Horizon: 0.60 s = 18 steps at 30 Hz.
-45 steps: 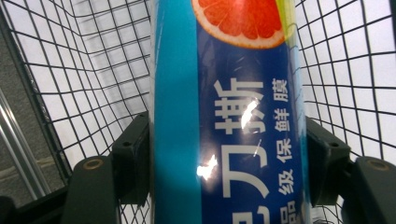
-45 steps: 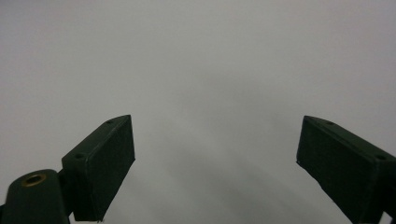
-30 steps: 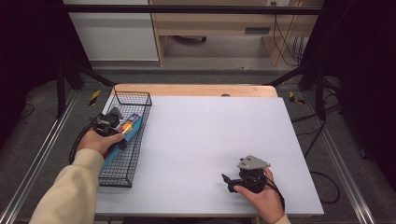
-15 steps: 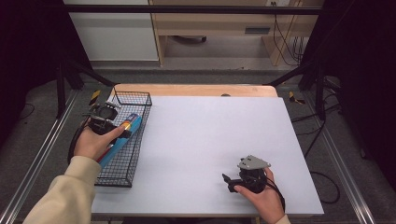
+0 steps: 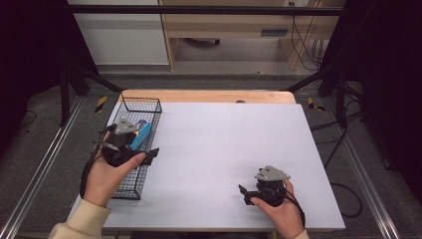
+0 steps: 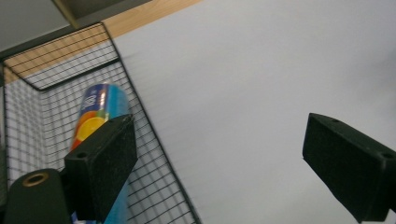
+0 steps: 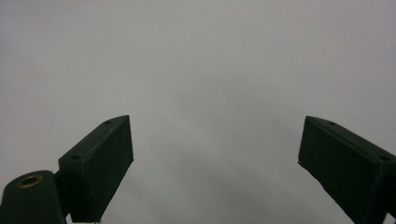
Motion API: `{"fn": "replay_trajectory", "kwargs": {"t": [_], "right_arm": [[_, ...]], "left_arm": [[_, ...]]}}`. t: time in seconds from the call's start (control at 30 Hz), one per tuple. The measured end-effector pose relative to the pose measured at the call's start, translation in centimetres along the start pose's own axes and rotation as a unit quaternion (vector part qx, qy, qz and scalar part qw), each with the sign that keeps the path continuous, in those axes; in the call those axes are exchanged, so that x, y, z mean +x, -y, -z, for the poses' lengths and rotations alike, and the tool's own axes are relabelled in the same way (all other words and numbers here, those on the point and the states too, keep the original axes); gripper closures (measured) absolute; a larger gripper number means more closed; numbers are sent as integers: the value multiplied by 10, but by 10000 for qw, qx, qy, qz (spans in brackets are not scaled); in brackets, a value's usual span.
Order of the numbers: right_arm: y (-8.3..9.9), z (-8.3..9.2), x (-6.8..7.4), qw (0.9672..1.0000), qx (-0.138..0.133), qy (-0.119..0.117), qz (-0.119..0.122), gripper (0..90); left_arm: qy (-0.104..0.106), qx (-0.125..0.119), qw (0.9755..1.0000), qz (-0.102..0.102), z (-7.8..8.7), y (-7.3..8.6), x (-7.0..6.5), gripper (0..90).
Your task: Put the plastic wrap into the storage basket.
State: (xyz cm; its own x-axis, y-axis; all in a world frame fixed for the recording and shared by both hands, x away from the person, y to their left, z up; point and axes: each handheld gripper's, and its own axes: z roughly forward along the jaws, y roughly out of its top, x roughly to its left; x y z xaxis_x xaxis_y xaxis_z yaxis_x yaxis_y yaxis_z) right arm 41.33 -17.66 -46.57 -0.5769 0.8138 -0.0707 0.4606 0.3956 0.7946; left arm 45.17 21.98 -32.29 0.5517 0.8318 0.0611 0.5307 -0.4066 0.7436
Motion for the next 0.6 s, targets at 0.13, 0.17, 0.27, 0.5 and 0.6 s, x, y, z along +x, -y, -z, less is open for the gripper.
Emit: {"fn": "replay_trajectory", "kwargs": {"t": [0.13, 0.17, 0.27, 0.5, 0.6], "right_arm": [[1, 1, -2, 10000, -11, 84, -13, 95], [1, 1, -2, 10000, -9, 92, -30, 92], [1, 1, -2, 9999, -13, 134, -43, 84], [1, 2, -2, 9998, -21, 172, -85, 72], [1, 2, -2, 9998, -6, 188, -103, 73]], "left_arm": [[127, -165, 9996, -179, 1, 3, -17, 80], [143, -192, 9994, -262, 1, 3, -21, 79], [215, -293, 9985, -406, -2, 5, -34, 75], [447, -435, 9970, -462, -27, 21, -57, 75], [464, -381, 9971, -471, -45, 31, -63, 75]]}}
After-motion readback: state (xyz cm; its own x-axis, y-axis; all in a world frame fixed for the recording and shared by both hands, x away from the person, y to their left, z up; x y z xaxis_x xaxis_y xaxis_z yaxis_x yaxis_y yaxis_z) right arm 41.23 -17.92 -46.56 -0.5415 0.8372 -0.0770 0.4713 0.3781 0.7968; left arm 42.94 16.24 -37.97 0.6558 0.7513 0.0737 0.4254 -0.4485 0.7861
